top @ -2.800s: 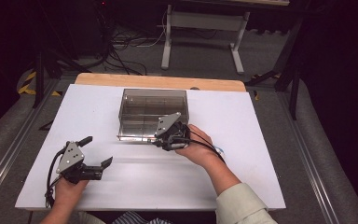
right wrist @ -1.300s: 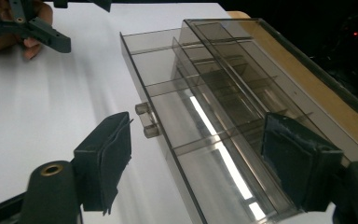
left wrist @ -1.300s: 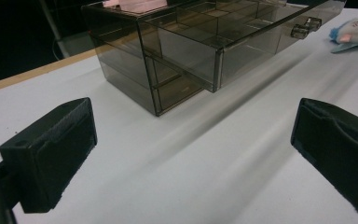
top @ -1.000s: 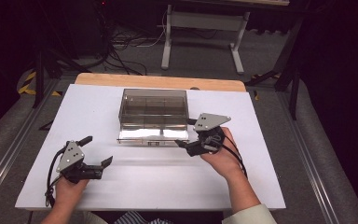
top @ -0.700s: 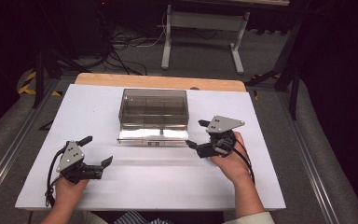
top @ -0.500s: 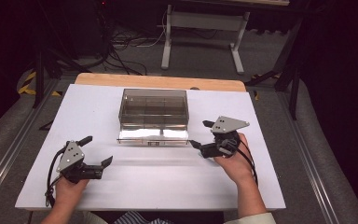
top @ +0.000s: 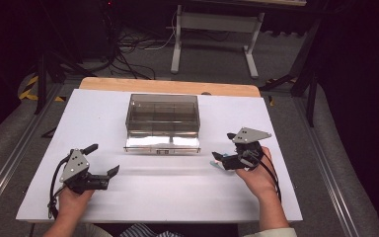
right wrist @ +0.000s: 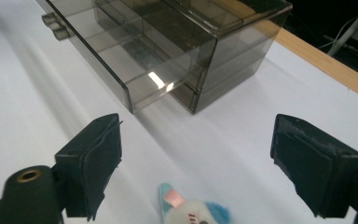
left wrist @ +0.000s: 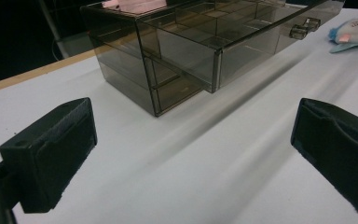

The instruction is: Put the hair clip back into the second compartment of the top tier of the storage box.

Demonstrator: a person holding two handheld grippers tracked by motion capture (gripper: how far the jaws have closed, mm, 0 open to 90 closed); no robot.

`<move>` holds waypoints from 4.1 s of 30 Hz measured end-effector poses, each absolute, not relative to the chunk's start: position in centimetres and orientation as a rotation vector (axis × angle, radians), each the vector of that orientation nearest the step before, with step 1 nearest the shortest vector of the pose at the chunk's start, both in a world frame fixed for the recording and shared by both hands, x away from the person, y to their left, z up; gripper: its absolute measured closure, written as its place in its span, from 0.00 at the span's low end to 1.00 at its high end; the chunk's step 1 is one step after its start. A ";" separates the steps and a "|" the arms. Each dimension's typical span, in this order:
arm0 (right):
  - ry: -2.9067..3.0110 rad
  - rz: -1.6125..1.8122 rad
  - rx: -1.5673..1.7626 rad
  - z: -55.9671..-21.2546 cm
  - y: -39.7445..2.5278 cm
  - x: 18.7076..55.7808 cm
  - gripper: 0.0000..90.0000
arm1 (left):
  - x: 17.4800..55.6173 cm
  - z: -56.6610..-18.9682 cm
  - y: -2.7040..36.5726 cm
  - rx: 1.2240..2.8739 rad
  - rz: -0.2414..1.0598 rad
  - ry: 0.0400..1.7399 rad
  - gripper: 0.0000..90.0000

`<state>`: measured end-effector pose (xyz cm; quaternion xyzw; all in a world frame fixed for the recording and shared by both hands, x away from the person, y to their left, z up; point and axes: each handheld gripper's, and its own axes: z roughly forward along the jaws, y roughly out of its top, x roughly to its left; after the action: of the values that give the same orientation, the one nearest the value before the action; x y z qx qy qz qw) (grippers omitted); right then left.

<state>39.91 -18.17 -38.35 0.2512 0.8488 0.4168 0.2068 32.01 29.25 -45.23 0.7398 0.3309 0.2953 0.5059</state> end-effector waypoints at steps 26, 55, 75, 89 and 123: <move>2.428 1.004 0.838 -40.5 -19.9 40.4 0.19 | 32.0 -45.2 29.2 1.785 0.711 0.799 0.01; 2.586 0.835 0.928 -43.1 -19.9 41.2 0.33 | 32.0 -45.2 29.2 1.784 0.714 0.799 0.01; 2.545 0.851 0.883 -41.9 -19.9 40.5 0.55 | 32.0 -45.2 29.2 1.785 0.716 0.800 0.01; 2.432 1.011 0.846 -39.3 -20.2 39.2 0.55 | 32.0 -45.2 29.2 1.783 0.717 0.803 0.01; 2.375 1.141 0.665 -34.8 -15.2 38.3 0.55 | 32.0 -45.2 29.2 1.782 0.722 0.805 0.01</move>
<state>38.29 -15.17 -34.78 0.2393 0.8544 0.4104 0.2104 31.96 29.21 -45.23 0.7382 0.3335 0.2989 0.5045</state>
